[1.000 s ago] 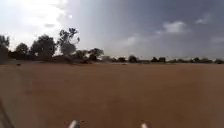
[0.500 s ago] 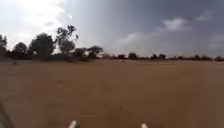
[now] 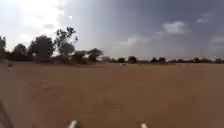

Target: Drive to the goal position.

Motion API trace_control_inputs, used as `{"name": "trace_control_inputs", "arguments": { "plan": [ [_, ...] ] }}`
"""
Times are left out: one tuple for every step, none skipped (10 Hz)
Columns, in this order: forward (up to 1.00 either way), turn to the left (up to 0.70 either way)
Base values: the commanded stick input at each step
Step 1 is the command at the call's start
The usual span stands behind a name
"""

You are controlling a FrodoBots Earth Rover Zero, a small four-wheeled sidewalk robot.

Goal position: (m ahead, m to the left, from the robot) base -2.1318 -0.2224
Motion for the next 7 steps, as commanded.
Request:
{"name": "trace_control_inputs", "arguments": {
  "plan": [
    [1.00,0.00],
    [1.00,0.00],
    [1.00,0.00],
    [1.00,0.00],
    [1.00,0.00],
    [1.00,0.00],
    [1.00,0.00]
  ]
}}
